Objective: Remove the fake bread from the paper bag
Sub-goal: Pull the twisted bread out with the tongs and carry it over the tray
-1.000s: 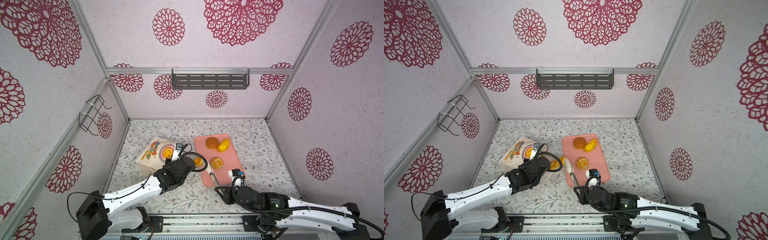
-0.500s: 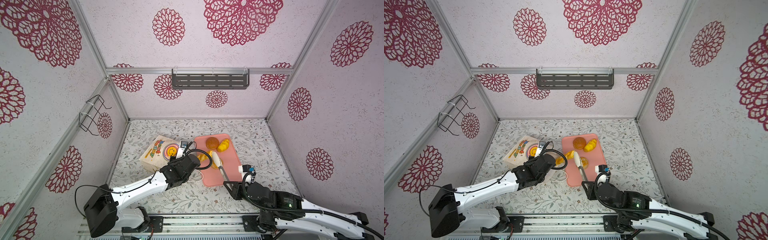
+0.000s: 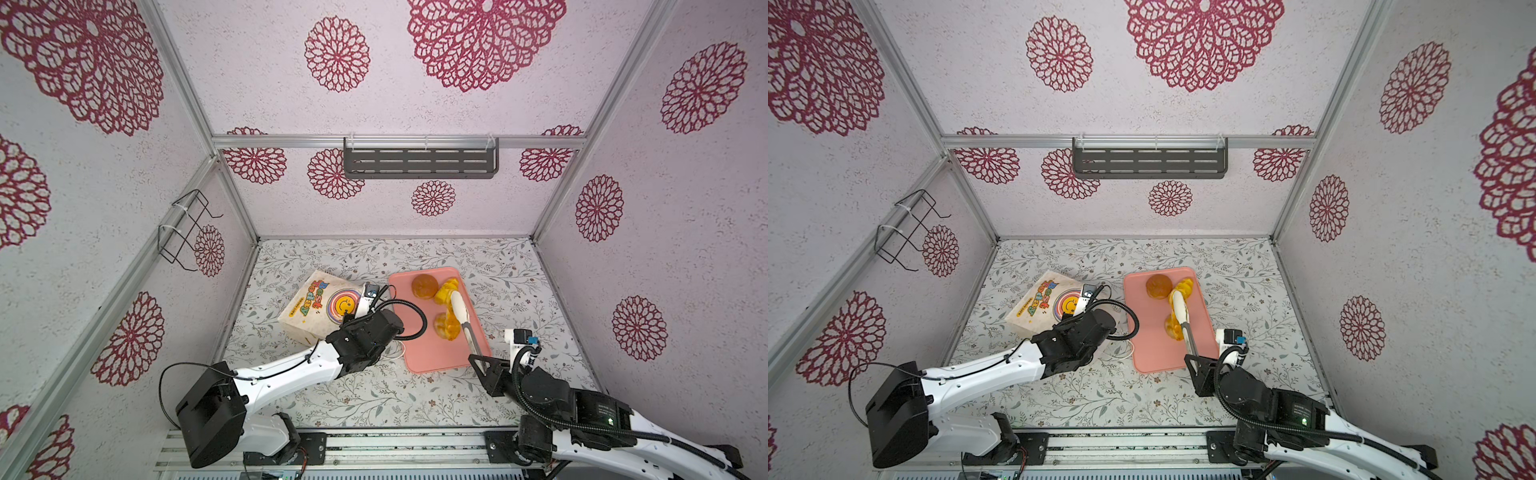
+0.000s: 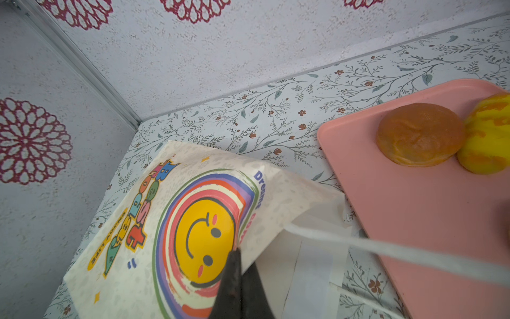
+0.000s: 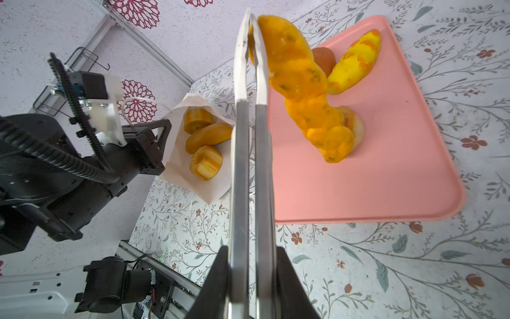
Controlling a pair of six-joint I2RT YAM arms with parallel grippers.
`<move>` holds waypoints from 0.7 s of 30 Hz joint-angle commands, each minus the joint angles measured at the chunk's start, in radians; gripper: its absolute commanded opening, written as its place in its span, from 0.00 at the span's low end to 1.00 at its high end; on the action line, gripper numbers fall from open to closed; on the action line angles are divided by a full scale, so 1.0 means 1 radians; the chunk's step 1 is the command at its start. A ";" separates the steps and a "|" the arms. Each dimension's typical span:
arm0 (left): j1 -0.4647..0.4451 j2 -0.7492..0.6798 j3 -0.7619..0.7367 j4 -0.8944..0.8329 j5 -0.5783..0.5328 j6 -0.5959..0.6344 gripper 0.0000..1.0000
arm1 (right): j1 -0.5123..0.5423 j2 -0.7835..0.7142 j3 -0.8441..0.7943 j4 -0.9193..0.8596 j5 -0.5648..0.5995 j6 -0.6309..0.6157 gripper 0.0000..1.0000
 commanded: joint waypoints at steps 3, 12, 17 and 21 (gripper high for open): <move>0.020 -0.024 0.010 0.017 0.006 -0.021 0.00 | -0.095 0.031 -0.007 0.100 -0.077 -0.051 0.00; 0.019 -0.096 -0.020 0.009 0.019 -0.003 0.00 | -0.237 0.209 0.020 0.222 -0.313 -0.124 0.00; 0.018 -0.114 -0.042 0.019 0.042 0.005 0.00 | -0.383 0.333 0.041 0.320 -0.498 -0.179 0.00; 0.015 -0.125 -0.058 0.036 0.056 0.023 0.00 | -0.477 0.447 0.060 0.388 -0.638 -0.211 0.00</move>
